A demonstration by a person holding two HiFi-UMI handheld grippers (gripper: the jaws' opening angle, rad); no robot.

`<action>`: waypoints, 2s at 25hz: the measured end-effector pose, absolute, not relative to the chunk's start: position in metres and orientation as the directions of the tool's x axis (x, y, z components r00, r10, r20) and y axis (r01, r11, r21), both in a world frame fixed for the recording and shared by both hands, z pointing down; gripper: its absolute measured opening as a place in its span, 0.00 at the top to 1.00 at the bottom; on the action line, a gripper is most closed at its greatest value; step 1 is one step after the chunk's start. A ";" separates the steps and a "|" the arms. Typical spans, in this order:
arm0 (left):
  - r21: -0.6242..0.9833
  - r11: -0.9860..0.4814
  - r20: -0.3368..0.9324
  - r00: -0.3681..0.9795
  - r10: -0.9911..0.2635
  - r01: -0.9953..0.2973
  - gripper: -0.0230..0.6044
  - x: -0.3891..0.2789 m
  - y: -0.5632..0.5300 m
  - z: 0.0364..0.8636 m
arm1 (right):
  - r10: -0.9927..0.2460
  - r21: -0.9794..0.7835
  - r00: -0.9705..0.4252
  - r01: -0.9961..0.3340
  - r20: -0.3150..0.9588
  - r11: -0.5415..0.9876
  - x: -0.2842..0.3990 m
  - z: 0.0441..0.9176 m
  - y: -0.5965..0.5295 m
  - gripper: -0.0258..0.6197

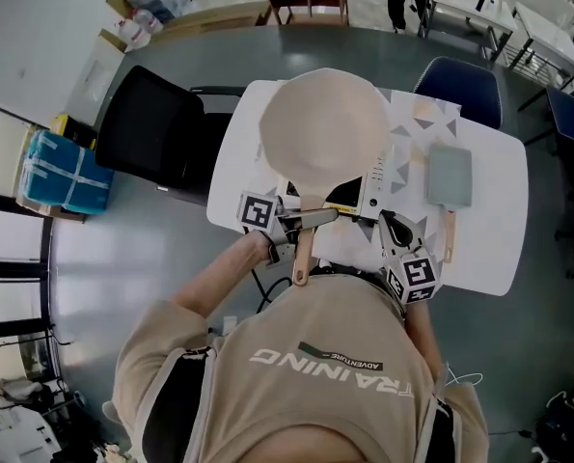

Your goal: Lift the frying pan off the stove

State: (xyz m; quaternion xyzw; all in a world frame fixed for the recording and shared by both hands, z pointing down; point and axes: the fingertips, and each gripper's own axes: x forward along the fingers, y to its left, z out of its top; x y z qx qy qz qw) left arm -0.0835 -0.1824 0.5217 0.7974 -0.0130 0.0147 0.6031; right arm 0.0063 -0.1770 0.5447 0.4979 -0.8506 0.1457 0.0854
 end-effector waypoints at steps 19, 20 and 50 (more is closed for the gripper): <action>0.959 -0.271 0.083 0.996 -0.020 -0.086 0.68 -0.077 -0.173 0.539 | -0.805 -0.152 -0.518 -0.855 0.290 0.496 0.020 0.542 -0.171 0.96; 0.958 -0.274 0.082 0.996 -0.020 -0.084 0.68 -0.077 -0.172 0.540 | -0.803 -0.150 -0.521 -0.853 0.289 0.499 0.019 0.542 -0.170 0.96; 0.961 -0.269 0.053 0.997 -0.050 -0.064 0.68 -0.083 -0.175 0.536 | -0.788 -0.117 -0.548 -0.834 0.281 0.539 0.011 0.541 -0.170 0.97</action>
